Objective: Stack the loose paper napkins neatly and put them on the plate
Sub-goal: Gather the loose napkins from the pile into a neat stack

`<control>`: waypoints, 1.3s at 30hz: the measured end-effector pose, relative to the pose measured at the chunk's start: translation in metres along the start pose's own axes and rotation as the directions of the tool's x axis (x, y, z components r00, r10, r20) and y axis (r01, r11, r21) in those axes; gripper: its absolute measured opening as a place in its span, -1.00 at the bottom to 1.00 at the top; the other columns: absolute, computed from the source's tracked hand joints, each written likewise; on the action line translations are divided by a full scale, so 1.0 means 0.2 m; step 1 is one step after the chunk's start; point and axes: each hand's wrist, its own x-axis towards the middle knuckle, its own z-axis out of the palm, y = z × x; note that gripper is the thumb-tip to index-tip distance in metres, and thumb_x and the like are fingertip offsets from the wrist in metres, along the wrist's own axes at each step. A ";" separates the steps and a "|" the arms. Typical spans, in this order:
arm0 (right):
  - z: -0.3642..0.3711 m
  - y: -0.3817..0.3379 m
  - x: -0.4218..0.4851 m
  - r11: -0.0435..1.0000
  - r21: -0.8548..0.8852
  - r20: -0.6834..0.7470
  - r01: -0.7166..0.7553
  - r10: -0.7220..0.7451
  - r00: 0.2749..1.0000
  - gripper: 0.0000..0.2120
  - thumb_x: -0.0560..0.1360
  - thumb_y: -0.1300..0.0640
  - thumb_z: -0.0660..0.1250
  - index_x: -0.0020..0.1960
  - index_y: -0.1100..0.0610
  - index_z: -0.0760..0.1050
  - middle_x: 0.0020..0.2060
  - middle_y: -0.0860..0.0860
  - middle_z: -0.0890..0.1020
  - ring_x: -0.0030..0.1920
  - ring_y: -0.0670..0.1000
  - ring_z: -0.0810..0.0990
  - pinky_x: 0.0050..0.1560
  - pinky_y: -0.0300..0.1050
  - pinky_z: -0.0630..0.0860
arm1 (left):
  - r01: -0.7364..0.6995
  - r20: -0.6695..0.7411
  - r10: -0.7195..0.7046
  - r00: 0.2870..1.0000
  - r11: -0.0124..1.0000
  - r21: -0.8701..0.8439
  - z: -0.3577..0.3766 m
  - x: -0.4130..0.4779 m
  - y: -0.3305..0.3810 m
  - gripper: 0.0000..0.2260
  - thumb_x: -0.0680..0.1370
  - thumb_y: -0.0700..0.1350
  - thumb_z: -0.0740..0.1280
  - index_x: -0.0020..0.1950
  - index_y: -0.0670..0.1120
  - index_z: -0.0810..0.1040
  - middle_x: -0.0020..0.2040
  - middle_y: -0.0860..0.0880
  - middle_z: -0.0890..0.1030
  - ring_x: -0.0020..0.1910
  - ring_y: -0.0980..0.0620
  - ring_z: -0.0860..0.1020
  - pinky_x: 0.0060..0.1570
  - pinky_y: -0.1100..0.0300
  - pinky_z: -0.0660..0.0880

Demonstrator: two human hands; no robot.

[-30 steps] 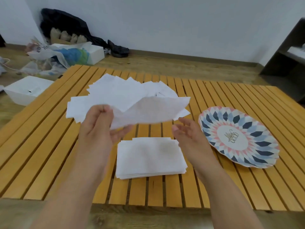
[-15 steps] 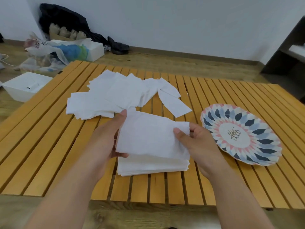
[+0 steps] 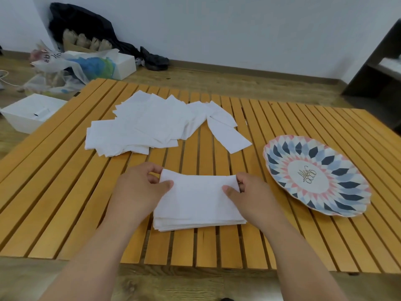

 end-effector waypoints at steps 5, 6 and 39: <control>0.01 -0.01 0.00 0.976 -0.217 -0.013 -0.010 0.008 1.000 -0.70 0.55 -0.10 0.23 0.22 0.00 0.36 -0.20 -0.13 0.44 -0.16 -0.10 0.49 -0.29 -0.25 0.42 | -0.081 -0.040 0.098 0.994 0.945 0.316 0.04 0.00 -0.03 -0.67 0.49 -0.02 0.40 0.23 0.06 0.46 -0.21 0.14 0.52 -0.26 0.23 0.46 -0.39 0.33 0.30; 0.00 -0.02 0.00 0.978 -0.209 -0.026 -0.023 0.018 1.000 -0.66 0.55 -0.10 0.24 0.26 -0.01 0.30 -0.18 -0.12 0.46 -0.16 -0.09 0.51 -0.28 -0.24 0.46 | -0.092 -0.056 0.118 0.991 0.936 0.340 0.04 0.01 -0.03 -0.63 0.49 -0.01 0.40 0.27 0.05 0.43 -0.17 0.15 0.51 -0.24 0.21 0.46 -0.38 0.32 0.31; -0.06 -0.07 0.00 0.981 -0.136 -0.116 0.142 -0.158 0.981 -0.64 0.56 -0.04 0.24 0.34 -0.04 0.35 0.19 -0.12 0.51 0.18 -0.07 0.49 0.21 0.05 0.47 | -0.132 -0.352 0.295 0.888 0.898 0.420 -0.02 0.66 0.03 -0.73 0.59 -0.01 0.21 0.11 -0.06 0.66 0.01 -0.13 0.66 0.00 -0.19 0.58 -0.16 0.13 0.38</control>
